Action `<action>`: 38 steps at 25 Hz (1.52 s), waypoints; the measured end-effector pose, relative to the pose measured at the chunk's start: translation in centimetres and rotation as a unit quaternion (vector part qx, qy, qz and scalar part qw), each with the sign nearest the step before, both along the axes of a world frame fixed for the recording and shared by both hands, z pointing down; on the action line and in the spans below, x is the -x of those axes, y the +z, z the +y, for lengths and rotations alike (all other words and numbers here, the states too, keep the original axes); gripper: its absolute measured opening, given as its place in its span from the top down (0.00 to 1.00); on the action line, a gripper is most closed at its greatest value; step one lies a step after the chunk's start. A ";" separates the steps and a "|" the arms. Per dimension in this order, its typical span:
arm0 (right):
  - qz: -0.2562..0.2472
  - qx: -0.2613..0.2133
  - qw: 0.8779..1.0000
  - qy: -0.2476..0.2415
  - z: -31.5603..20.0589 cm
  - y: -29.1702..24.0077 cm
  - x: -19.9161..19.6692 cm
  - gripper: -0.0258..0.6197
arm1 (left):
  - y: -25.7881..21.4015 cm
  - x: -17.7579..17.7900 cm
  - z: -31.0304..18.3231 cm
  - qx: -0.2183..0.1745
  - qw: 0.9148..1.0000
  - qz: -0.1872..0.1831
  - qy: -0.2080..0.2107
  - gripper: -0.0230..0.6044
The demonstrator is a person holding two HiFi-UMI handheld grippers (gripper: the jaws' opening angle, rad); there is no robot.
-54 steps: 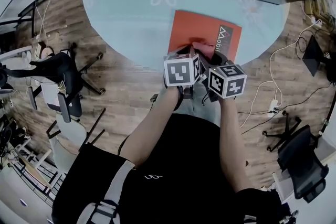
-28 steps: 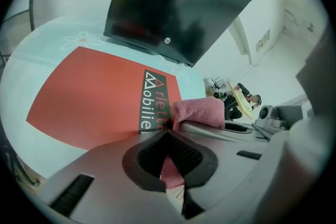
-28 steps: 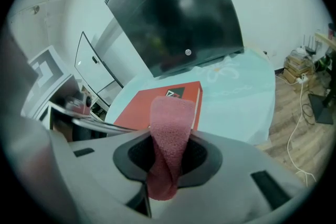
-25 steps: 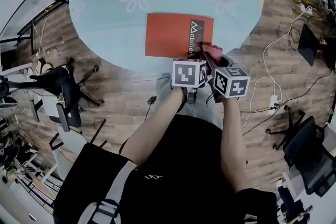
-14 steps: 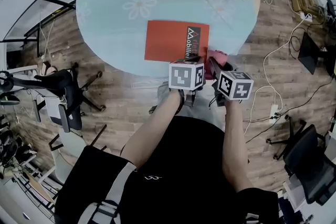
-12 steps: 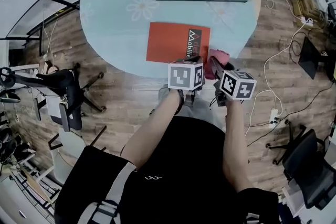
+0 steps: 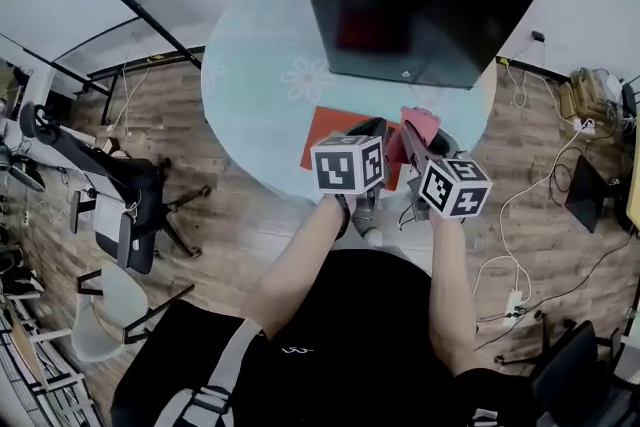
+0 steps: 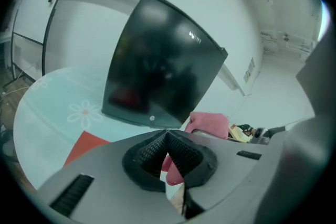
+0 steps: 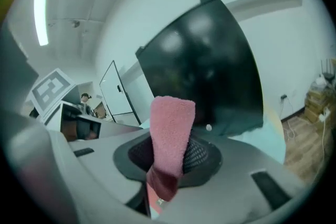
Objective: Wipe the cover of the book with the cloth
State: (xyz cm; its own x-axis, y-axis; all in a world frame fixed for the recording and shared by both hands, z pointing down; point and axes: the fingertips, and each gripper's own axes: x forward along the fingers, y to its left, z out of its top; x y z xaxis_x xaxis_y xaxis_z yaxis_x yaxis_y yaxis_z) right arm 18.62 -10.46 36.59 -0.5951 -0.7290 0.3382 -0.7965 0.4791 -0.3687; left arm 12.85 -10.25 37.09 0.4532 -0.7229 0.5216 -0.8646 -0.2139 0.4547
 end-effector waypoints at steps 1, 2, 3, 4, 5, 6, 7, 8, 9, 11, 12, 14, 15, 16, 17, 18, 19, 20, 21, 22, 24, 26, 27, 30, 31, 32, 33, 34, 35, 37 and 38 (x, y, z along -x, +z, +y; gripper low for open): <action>0.005 -0.034 0.999 -0.003 -0.7 -2.1 0.5 0.81 | -1.2 0.5 -0.8 -0.019 1.000 0.008 -0.012 0.94; 0.006 -0.067 0.998 -0.005 -1.5 -4.2 1.0 0.81 | -2.5 1.2 -1.5 -0.037 0.999 0.017 -0.024 0.94; 0.000 -0.096 0.995 -0.005 -2.0 -6.3 1.4 0.81 | -3.8 1.8 -2.0 -0.053 0.998 0.025 -0.034 0.94; -0.013 -0.122 0.992 -0.005 -2.3 -8.3 1.8 0.81 | -5.1 2.3 -2.3 -0.070 0.996 0.031 -0.041 0.94; -0.030 -0.144 0.989 -0.006 -2.3 -10.2 2.1 0.81 | -6.6 2.8 -2.4 -0.089 0.995 0.032 -0.046 0.94; -0.047 -0.165 0.985 -0.008 -2.2 -12.1 2.2 0.81 | -8.3 3.3 -2.5 -0.112 0.992 0.021 -0.049 0.94; -0.063 -0.187 0.980 -0.012 -1.9 -14.1 2.4 0.81 | -10.2 3.9 -2.5 -0.142 0.988 -0.004 -0.053 0.94; -0.074 -0.211 0.975 -0.017 -1.5 -16.1 2.6 0.81 | -12.2 4.4 -2.5 -0.176 0.982 -0.037 -0.059 0.94; -0.078 -0.234 0.969 -0.020 -1.3 -17.8 2.8 0.81 | -14.2 4.9 -2.5 -0.210 0.973 -0.066 -0.064 0.94; -0.072 -0.271 0.960 -0.020 -0.8 -20.3 3.1 0.81 | -17.7 5.5 -2.3 -0.258 0.961 -0.067 -0.067 0.94; -0.069 -0.280 0.957 -0.019 -0.6 -21.0 3.1 0.81 | -19.0 5.5 -2.0 -0.272 0.959 -0.045 -0.065 0.94; -0.065 -0.288 0.955 -0.014 -0.4 -21.5 2.6 0.81 | -20.7 5.4 -1.4 -0.292 0.955 -0.011 -0.061 0.94; -0.062 -0.290 0.955 -0.008 -0.5 -21.7 2.1 0.82 | -21.2 5.3 -1.3 -0.298 0.952 -0.009 -0.062 0.94; -0.059 -0.290 0.955 -0.001 -0.6 -21.7 1.6 0.82 | -21.5 5.1 -1.2 -0.302 0.951 -0.011 -0.063 0.94; -0.058 -0.290 0.955 0.005 -0.6 -21.8 1.1 0.82 | -21.6 4.9 -1.1 -0.302 0.951 -0.011 -0.063 0.94; -0.056 -0.290 0.955 0.010 -0.6 -21.8 0.7 0.82 | -21.6 4.6 -1.1 -0.299 0.952 -0.004 -0.062 0.94; -0.055 -0.290 0.955 0.014 -0.6 -21.8 0.3 0.82 | -21.5 4.2 -1.1 -0.293 0.954 0.007 -0.060 0.94; -0.052 -0.290 0.956 0.017 -0.6 -21.8 0.0 0.82 | -21.4 3.9 -1.1 -0.289 0.956 0.016 -0.058 0.94; -0.050 -0.288 0.956 0.021 -0.5 -21.7 -0.3 0.82 | -21.2 3.5 -1.1 -0.286 0.956 0.019 -0.055 0.94; -0.051 -0.286 0.957 0.024 -0.5 -21.5 -0.6 0.82 | -20.8 3.1 -1.2 -0.283 0.958 0.015 -0.052 0.94; -0.057 -0.284 0.957 0.029 -0.3 -21.7 -1.1 0.82 | -20.0 2.3 -1.2 -0.273 0.961 0.010 -0.040 0.94; -0.060 -0.294 0.954 0.029 -0.1 -22.5 -1.2 0.82 | -19.4 1.9 -1.3 -0.258 0.965 0.028 -0.032 0.94; -0.059 -0.299 0.952 0.027 0.0 -22.8 -1.1 0.82 | -19.1 1.8 -1.3 -0.251 0.967 0.036 -0.031 0.94; -0.062 -0.295 0.953 0.028 0.5 -22.5 -1.1 0.82 | -18.3 1.5 -1.0 -0.240 0.970 0.038 -0.026 0.94; -0.063 -0.292 0.954 0.029 0.5 -22.3 -1.2 0.82 | -18.1 1.4 -0.9 -0.239 0.970 0.039 -0.023 0.94; -0.064 -0.289 0.955 0.030 0.5 -22.2 -1.2 0.82 | -18.0 1.2 -0.7 -0.238 0.970 0.041 -0.020 0.94; -0.064 -0.288 0.955 0.029 0.6 -22.2 -1.2 0.82 | -17.9 1.2 -0.6 -0.237 0.970 0.043 -0.019 0.94; -0.064 -0.288 0.955 0.027 0.6 -22.3 -1.1 0.82 | -17.7 1.3 -0.5 -0.235 0.971 0.045 -0.021 0.94; -0.064 -0.289 0.955 0.025 0.7 -22.3 -1.1 0.82 | -17.6 1.5 -0.4 -0.233 0.971 0.046 -0.023 0.94; -0.064 -0.288 0.955 0.025 0.9 -22.2 -1.0 0.82 | -17.3 1.9 -0.4 -0.227 0.972 0.047 -0.028 0.94; -0.065 -0.287 0.956 0.026 1.0 -22.1 -1.1 0.82 | -17.2 2.0 -0.4 -0.225 0.973 0.047 -0.030 0.94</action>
